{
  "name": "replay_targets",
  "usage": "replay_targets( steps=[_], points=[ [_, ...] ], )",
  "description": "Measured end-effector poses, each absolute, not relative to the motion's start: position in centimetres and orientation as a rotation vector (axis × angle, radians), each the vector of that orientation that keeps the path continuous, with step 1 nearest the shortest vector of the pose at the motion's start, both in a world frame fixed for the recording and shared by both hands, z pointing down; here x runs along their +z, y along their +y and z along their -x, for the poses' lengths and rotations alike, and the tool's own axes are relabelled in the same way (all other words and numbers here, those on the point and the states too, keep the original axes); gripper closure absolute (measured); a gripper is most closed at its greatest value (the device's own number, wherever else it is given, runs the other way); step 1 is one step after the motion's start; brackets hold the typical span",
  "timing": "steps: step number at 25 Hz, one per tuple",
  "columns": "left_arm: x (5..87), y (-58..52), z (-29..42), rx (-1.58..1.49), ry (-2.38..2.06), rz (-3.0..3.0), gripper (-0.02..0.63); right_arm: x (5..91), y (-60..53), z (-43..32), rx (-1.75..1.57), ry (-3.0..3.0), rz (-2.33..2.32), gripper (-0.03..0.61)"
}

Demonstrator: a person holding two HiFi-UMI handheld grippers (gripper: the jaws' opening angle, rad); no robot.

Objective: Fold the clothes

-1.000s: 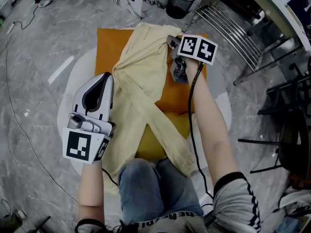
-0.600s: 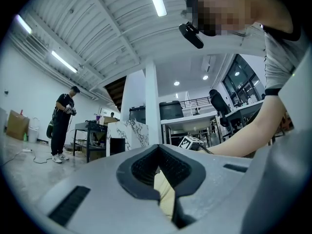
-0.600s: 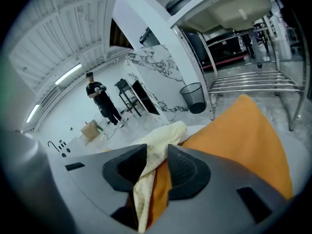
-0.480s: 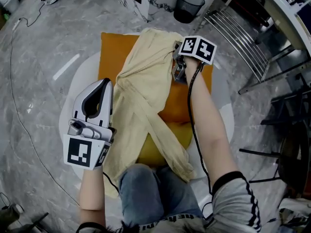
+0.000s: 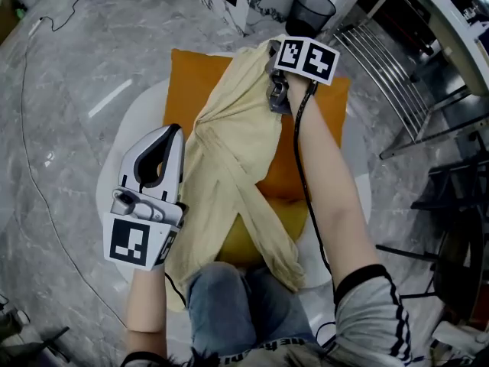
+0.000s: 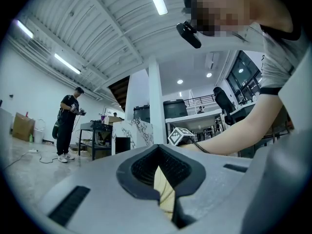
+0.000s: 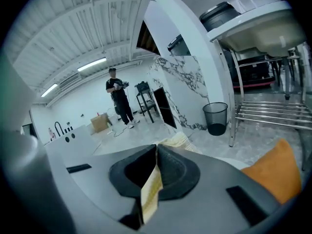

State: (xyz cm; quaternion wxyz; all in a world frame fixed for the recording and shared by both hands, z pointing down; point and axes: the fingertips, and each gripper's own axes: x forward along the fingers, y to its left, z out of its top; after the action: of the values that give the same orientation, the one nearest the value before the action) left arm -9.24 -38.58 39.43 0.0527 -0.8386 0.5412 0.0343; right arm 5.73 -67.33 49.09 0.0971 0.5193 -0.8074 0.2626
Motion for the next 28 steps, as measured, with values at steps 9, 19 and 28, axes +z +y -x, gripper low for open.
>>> replay_targets(
  steps=[9,19,28],
  points=[
    [40.5,-37.8,12.6,0.068,1.740,2.507,0.611,52.0,-68.3,1.0,0.723,-2.377,-1.359,0.521],
    [40.1,-37.2,12.0,0.086,1.721,2.509,0.611,51.6,-65.9,1.8,0.712,-2.444,-1.285,0.488],
    [37.5,-35.0,9.5,0.151,1.612,2.514,0.611,48.0,-58.4,0.9,0.500,-2.535,-1.251,0.577]
  ],
)
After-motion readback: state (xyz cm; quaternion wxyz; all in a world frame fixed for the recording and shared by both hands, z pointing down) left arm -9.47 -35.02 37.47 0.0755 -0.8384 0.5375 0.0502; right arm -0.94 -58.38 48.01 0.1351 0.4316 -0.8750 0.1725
